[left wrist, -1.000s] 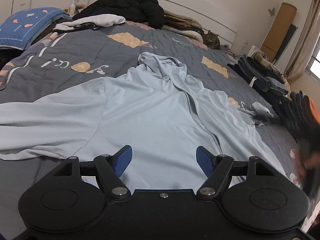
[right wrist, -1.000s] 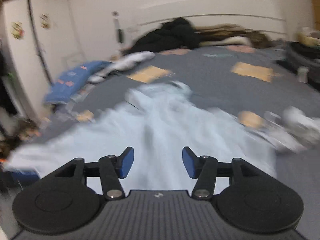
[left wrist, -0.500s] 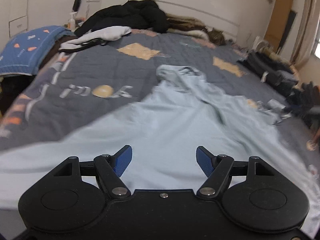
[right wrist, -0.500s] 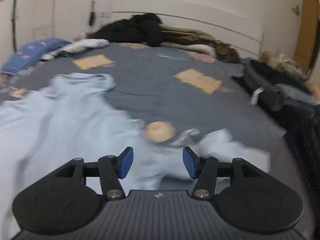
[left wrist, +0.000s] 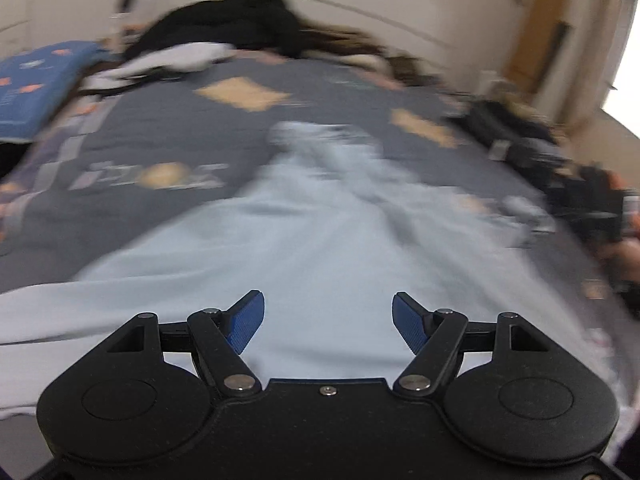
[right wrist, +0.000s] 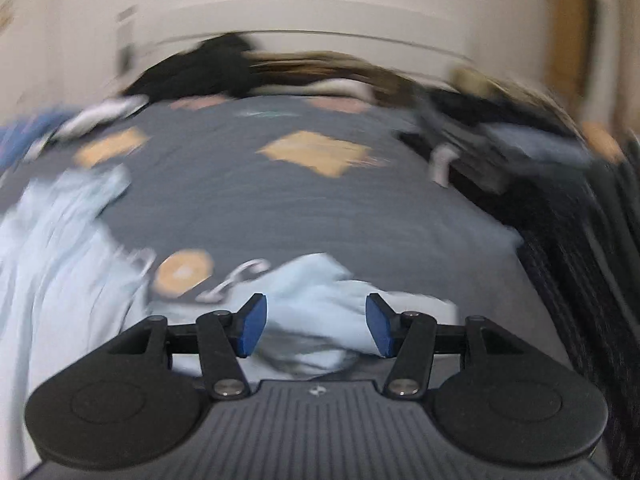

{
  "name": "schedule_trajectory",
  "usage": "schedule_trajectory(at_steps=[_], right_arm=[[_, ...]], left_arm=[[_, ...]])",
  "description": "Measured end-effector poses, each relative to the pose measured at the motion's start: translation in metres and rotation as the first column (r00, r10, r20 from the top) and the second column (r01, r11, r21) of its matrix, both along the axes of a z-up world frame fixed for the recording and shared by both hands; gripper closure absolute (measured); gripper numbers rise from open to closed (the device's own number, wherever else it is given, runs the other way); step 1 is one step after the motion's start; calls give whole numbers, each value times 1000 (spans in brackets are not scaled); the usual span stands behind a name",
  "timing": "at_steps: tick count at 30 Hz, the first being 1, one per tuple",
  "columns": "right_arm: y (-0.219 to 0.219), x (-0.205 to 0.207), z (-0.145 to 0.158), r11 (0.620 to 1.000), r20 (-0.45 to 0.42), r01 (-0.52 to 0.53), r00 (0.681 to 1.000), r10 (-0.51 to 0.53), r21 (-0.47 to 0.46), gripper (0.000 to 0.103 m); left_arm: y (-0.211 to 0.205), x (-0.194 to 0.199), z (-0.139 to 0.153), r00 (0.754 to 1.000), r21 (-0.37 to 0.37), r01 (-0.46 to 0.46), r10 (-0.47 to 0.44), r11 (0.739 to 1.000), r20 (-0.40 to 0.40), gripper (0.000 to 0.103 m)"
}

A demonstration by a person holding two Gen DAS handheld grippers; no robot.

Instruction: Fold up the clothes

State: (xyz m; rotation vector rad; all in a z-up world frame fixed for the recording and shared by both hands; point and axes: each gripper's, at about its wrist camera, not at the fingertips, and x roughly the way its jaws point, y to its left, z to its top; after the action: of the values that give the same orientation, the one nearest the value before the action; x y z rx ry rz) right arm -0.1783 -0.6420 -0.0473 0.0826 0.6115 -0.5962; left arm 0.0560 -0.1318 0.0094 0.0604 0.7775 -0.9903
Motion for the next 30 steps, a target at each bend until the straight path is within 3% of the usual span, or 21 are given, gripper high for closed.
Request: schedule_trajectory(at_steps=[3, 7, 9, 10, 14, 17, 19, 22, 25, 28, 30], right_arm=[[7, 18, -12, 996, -80, -63, 995, 58, -62, 49], [-4, 32, -24, 998, -108, -25, 994, 20, -52, 50], [-14, 34, -32, 998, -150, 39, 988, -45, -46, 76], [-18, 30, -31, 996, -138, 83, 987, -87, -39, 100], [-30, 4, -5, 975, -4, 217, 976, -217, -40, 101], [-30, -23, 38, 934, 81, 316, 948, -307, -167, 101], [-31, -40, 63, 880, 120, 389, 921, -370, -274, 101], [-40, -50, 76, 815, 20, 409, 897, -441, -411, 101], [-57, -55, 61, 780, -134, 440, 828, -544, -445, 101], [-62, -65, 48, 750, -174, 505, 768, -617, -427, 97], [-48, -71, 50, 757, -137, 537, 775, -617, -371, 97]], left_arm=[[-31, -27, 0, 997, -70, 59, -62, 996, -35, 33], [-58, -53, -10, 994, -124, 62, -73, 990, -86, 33], [-67, -60, -16, 993, -131, 52, -66, 990, -99, 33], [-70, -62, -19, 993, -131, 53, -67, 990, -102, 33], [-68, -63, -32, 990, -134, 60, -77, 989, -119, 33], [-65, -60, -32, 990, -135, 58, -74, 989, -120, 33], [-63, -58, -31, 990, -135, 55, -72, 989, -119, 33], [-60, -55, -29, 991, -135, 51, -67, 990, -117, 33], [-58, -52, -28, 991, -135, 47, -63, 990, -116, 33], [-57, -53, -24, 992, -125, 67, -80, 990, -97, 33], [-56, -53, -21, 992, -119, 78, -88, 990, -85, 33]])
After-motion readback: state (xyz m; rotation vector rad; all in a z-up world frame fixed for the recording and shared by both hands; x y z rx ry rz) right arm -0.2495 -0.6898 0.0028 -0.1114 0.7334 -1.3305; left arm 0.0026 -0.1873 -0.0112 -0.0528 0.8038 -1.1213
